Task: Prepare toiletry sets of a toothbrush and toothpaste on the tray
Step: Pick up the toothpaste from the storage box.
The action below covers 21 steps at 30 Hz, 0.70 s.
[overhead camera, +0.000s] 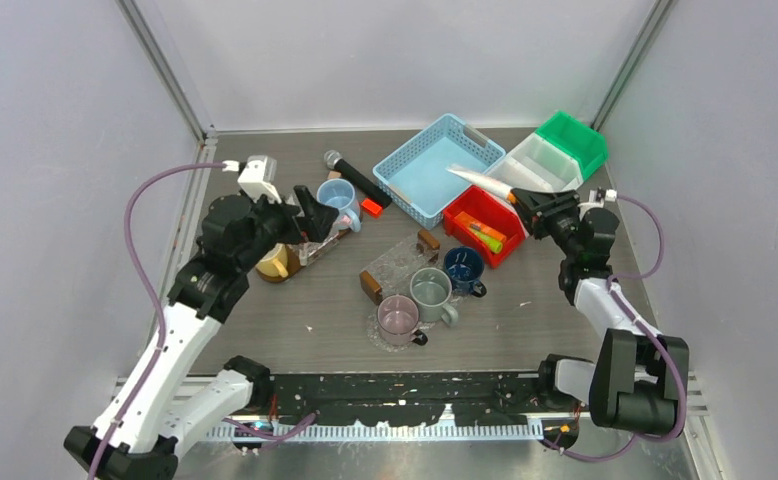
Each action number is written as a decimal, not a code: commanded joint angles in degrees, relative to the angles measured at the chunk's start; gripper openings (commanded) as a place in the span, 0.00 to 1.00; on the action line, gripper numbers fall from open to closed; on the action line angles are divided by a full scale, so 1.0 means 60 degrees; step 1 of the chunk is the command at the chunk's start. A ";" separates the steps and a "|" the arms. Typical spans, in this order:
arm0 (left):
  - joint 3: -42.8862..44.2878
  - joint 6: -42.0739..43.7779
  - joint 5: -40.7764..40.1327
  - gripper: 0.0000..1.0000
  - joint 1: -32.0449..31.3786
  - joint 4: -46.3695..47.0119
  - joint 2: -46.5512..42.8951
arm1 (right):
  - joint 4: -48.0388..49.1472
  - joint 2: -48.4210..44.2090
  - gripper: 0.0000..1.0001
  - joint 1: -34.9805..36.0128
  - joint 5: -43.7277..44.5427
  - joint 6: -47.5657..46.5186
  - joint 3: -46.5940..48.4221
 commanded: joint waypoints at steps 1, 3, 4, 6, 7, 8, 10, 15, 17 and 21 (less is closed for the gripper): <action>0.0579 -0.1322 0.1491 0.98 0.0016 0.0750 0.0681 | 0.1320 -0.0539 0.01 0.0389 -0.0841 0.0308 0.0864; 0.0724 -0.1730 0.1871 0.97 -0.0006 0.0976 0.1114 | 0.1339 -0.0641 0.01 0.0649 -0.1194 0.0097 0.1125; 0.0780 -0.1935 0.2035 0.97 -0.0032 0.1128 0.1303 | 0.1474 -0.0691 0.01 0.0824 -0.1402 0.0069 0.1188; 0.0845 -0.2344 0.2259 0.97 -0.0115 0.1489 0.1601 | 0.1817 -0.0724 0.01 0.1047 -0.1694 0.0064 0.1310; 0.0843 -0.2568 0.2340 0.96 -0.0159 0.1714 0.1730 | 0.1920 -0.0738 0.01 0.1119 -0.1754 0.0123 0.1336; 0.0835 -0.2821 0.2380 0.95 -0.0198 0.1934 0.1849 | 0.2209 -0.0759 0.01 0.1268 -0.1861 0.0177 0.1338; 0.0799 -0.3418 0.2502 0.94 -0.0254 0.2449 0.2065 | 0.2642 -0.0789 0.01 0.1471 -0.1953 0.0376 0.1312; 0.0798 -0.4619 0.2556 0.90 -0.0609 0.3458 0.2592 | 0.3493 -0.0896 0.01 0.2082 -0.2071 0.0743 0.1220; 0.0841 -0.4969 0.2422 0.90 -0.0891 0.3833 0.2830 | 0.3766 -0.0955 0.01 0.2224 -0.2144 0.0831 0.1202; 0.1035 -0.5432 0.2075 0.90 -0.1379 0.4177 0.3432 | 0.4291 -0.1024 0.01 0.2478 -0.2249 0.0975 0.1151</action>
